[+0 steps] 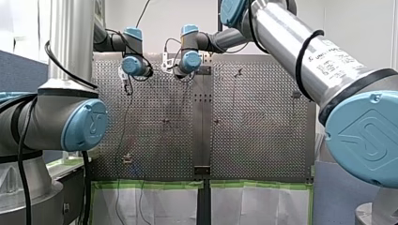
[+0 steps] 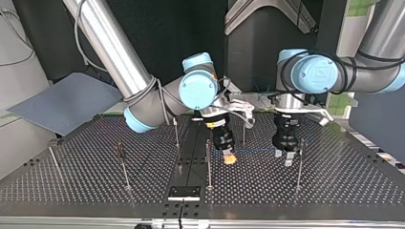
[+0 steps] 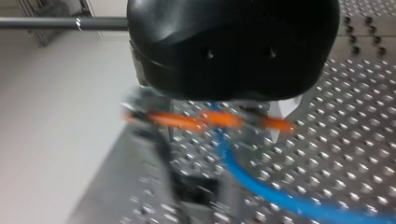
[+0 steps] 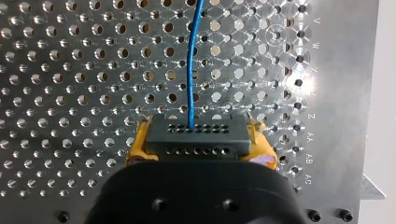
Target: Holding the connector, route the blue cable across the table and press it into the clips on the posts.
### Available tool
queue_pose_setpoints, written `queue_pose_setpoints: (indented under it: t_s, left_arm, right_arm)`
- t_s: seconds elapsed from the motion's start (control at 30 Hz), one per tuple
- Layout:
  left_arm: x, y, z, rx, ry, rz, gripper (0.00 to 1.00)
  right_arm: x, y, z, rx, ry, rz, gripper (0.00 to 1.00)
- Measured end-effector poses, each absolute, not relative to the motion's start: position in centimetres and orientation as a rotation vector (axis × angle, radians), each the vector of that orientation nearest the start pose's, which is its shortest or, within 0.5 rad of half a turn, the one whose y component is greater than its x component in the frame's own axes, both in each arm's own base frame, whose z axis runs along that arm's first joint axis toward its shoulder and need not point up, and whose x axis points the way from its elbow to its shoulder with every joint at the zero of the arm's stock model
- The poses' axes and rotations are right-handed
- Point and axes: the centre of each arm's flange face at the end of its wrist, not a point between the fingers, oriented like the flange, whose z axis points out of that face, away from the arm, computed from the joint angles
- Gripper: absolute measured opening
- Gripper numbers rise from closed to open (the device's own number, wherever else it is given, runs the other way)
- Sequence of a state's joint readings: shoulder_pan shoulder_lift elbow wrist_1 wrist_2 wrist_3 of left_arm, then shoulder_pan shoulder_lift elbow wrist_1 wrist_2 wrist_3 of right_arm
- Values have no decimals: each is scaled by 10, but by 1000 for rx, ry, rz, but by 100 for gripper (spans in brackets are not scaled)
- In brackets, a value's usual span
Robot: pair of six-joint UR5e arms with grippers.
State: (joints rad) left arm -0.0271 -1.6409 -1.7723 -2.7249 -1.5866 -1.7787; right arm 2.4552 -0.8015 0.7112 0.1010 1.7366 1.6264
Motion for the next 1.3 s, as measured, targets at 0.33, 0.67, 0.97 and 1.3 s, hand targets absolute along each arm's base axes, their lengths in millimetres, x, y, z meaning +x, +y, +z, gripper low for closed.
queue_pose_setpoints:
  t_s: [0.33,0.67,0.97,1.3]
  left_arm:
    - [528,-142,374,-183,1457,-150,36]
    - [525,-141,377,-211,1448,-136,0]
    - [514,-147,364,-210,1503,-121,0]
    - [497,-148,335,-244,1521,-97,0]
  right_arm:
    - [680,-406,402,1723,-839,1741,0]
    - [679,-406,402,1726,-841,1738,0]
    - [679,-404,390,1749,-849,1716,0]
    - [672,-404,354,1810,-876,1655,0]
